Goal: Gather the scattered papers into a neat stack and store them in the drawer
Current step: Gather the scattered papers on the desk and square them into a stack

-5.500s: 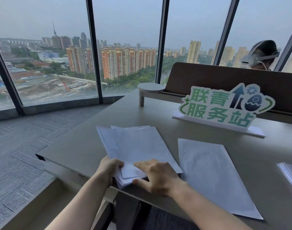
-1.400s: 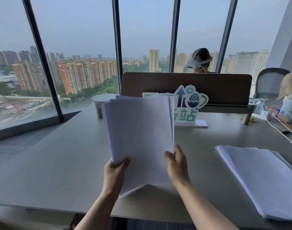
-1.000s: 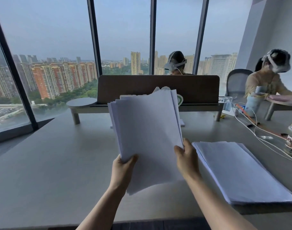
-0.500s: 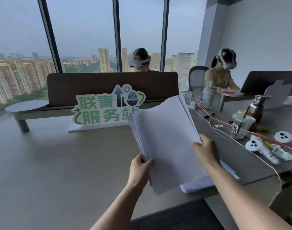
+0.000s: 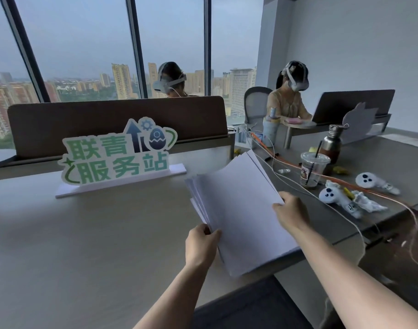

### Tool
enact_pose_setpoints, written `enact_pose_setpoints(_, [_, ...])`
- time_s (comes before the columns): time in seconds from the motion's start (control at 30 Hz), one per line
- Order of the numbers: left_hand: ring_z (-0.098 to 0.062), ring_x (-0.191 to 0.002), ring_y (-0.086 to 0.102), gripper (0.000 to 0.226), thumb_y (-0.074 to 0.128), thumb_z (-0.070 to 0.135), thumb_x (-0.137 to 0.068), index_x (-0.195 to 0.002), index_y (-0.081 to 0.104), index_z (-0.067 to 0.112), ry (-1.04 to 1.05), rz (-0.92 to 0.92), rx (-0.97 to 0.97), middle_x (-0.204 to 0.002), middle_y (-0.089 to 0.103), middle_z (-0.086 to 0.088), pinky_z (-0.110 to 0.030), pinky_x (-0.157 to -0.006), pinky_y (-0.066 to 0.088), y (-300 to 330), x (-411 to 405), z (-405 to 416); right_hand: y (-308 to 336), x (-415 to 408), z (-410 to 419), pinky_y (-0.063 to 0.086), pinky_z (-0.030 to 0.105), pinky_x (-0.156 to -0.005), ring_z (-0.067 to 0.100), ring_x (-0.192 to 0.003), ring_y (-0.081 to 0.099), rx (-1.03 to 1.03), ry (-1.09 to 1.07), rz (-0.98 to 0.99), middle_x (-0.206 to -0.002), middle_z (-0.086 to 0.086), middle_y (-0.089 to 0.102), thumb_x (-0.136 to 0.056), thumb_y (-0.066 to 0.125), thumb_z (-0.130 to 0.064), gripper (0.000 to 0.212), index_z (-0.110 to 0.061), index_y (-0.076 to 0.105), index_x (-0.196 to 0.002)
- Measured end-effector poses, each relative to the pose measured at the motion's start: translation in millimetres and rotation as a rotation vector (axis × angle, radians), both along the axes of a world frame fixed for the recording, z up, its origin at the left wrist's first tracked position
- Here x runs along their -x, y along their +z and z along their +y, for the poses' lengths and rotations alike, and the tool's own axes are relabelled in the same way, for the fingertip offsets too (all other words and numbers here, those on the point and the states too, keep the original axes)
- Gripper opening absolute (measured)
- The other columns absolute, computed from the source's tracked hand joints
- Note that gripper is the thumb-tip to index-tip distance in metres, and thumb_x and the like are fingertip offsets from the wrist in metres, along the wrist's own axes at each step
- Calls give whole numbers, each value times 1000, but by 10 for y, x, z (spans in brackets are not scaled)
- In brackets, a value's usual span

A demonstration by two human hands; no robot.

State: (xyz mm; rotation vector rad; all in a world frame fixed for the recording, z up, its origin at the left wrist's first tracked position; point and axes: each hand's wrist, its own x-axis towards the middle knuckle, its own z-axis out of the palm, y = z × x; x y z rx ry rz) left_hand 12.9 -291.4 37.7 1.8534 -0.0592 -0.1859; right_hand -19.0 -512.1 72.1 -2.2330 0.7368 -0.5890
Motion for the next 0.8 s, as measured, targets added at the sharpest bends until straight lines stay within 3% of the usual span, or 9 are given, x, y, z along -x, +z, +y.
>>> enact_pose_setpoints(0.07, [-20,-57,50,17,63,21,-73,-60,55,13,24,3,-34,-62,58,-2,-28,-54,36,-44,-24,-48,-40,-20,-55,51,34,-69,33,-82,62,-21,-2,25,-91,5,72,-80,52,-13,23,-21,66,-96])
enact_pose_setpoints(0.17, [-23,-80,64,10,60,26,-61,-65,67,19,30,10,-91,-82,68,-5,-29,-64,51,-168,-109,-117,-109,-67,-121,50,33,-69,33,-85,62,-38,19,84,-93,4,71,-81,51,-12,27,-22,67,-101])
enact_pose_setpoints(0.23, [-23,-85,65,17,58,25,-58,-68,70,17,17,5,-102,-80,70,-6,-35,-70,56,-218,-148,-148,-166,-111,-158,51,34,-71,33,-85,63,-59,43,138,-92,5,70,-80,50,-10,29,-24,67,-99])
enact_pose_setpoints(0.33, [-23,-80,68,24,57,24,-56,-72,72,14,2,-18,-99,-79,72,-6,-39,-71,57,-236,-169,-175,-271,-175,-235,53,39,-75,34,-87,61,-55,23,195,-88,3,69,-76,47,-13,27,-25,65,-92])
enact_pose_setpoints(0.47, [-21,-72,65,8,62,15,-66,-72,68,17,-4,-21,-96,-72,69,0,-28,-59,49,-202,-171,-172,-366,-234,-282,50,37,-77,37,-93,57,-64,-11,285,-91,7,65,-73,46,-21,18,-21,59,-85])
enact_pose_setpoints(0.57, [-24,-72,63,17,60,17,-63,-78,66,11,8,-16,-82,-73,67,-3,-32,-59,48,-183,-182,-164,-386,-281,-278,51,37,-78,36,-92,59,-68,-20,352,-93,11,64,-72,52,-27,19,-15,55,-86])
enact_pose_setpoints(0.67, [-22,-80,65,25,60,16,-63,-88,63,17,14,4,-68,-84,69,1,-35,-68,54,-174,-201,-143,-326,-314,-251,46,33,-70,34,-91,60,-68,-46,381,-92,11,62,-71,53,-27,20,-13,51,-86])
enact_pose_setpoints(0.8, [-22,-83,65,37,59,11,-66,-100,58,27,33,23,-43,-90,69,4,-31,-66,55,-166,-232,-55,-132,-281,-138,36,24,-52,29,-75,57,-128,-62,399,-75,9,54,-78,60,-15,15,-5,52,-85])
